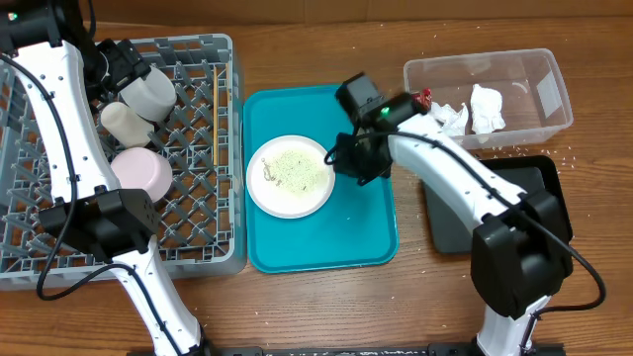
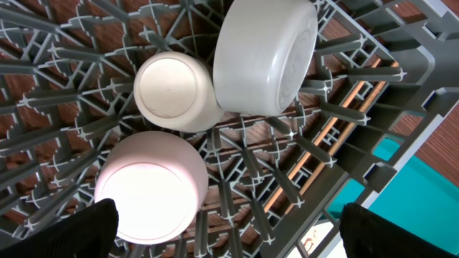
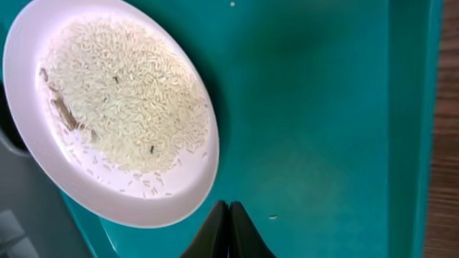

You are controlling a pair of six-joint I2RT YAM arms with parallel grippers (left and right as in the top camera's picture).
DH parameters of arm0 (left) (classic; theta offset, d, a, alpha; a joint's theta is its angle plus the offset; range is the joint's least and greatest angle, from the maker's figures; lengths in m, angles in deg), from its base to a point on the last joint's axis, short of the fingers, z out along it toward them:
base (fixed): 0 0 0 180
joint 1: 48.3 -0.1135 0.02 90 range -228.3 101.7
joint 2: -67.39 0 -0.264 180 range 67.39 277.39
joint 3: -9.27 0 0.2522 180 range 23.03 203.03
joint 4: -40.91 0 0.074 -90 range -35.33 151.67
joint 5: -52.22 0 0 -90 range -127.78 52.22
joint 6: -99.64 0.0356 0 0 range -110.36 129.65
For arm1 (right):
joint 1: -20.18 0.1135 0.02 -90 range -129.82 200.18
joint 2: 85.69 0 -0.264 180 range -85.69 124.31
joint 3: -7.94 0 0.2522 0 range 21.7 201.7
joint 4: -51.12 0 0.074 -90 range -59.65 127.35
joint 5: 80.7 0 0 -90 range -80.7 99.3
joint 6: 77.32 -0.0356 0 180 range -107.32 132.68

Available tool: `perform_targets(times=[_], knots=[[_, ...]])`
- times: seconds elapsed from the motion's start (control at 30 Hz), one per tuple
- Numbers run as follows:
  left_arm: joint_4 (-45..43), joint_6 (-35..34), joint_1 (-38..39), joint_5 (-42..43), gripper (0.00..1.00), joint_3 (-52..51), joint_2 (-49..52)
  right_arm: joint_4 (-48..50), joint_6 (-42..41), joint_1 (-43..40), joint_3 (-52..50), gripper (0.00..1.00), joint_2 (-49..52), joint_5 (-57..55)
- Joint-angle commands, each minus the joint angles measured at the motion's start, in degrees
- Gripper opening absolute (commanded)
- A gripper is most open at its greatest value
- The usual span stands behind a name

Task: Sort waste into correct bins and load items into the dishwasher
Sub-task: 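Move the right gripper over the white plate on the teal tray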

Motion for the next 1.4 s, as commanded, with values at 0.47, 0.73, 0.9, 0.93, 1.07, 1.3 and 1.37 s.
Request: perform_targets(times=[0.47, 0.73, 0.9, 0.93, 1.07, 1.3, 1.37], knots=[[0.15, -1.03, -0.11, 0.35, 1.0, 0.72, -1.79, 13.81, -8.48, 3.69, -6.73, 0.04, 5.22, 1.11], [0.13, -1.03, -0.11, 0.35, 1.0, 0.72, -1.79, 10.69, -9.7, 2.97, -6.49, 0.04, 7.3, -2.05], [0.15, -1.03, -0.11, 0.35, 1.0, 0.72, -1.79, 5.38, -9.79, 1.25, -5.62, 0.04, 7.3, -5.57], [0.15, -1.03, -0.11, 0.35, 1.0, 0.72, -1.79, 3.89, -9.97, 0.85, -5.18, 0.04, 7.3, -6.64], [0.15, -1.03, -0.11, 0.35, 1.0, 0.72, -1.79, -1.33, -9.92, -0.59, -2.78, 0.04, 7.23, -11.23], [0.15, -1.03, -0.11, 0.35, 1.0, 0.72, -1.79, -9.92, -6.64, -1.75, 5.4, 0.04, 5.92, -13.62], [0.15, -1.03, -0.11, 0.35, 1.0, 0.72, -1.79, -11.63, -3.89, -1.53, 7.91, 0.05, 5.49, -11.65]])
